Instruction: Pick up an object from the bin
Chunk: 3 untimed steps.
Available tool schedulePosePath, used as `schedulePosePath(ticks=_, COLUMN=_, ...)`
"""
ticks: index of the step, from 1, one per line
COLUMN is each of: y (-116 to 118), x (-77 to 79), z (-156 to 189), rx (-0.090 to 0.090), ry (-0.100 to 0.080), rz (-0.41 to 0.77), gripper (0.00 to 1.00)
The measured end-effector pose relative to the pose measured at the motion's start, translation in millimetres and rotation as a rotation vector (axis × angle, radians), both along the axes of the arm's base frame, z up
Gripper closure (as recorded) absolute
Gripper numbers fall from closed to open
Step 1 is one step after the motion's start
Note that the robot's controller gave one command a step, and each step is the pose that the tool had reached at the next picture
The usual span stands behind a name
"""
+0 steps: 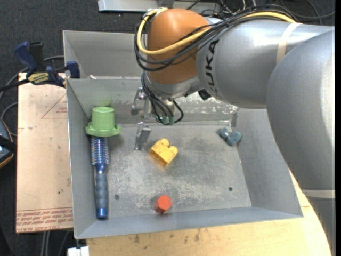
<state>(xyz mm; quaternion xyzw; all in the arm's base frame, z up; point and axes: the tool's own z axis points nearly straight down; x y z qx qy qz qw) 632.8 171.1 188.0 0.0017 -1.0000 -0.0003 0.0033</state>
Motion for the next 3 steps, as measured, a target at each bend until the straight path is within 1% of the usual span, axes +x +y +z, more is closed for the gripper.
schedulePosePath(ticks=1, y=-57, x=-2.0, z=-95, rx=-0.001, ry=-0.001, rz=0.181, gripper=0.0)
schedulePosePath(ticks=2, y=-117, x=-5.6, z=-112, rx=0.008, ry=-0.018, rz=0.113, gripper=0.0)
schedulePosePath(ticks=3, y=-116, x=-4.8, z=-110, rx=0.004, ry=-0.019, rz=0.12, gripper=1.0)
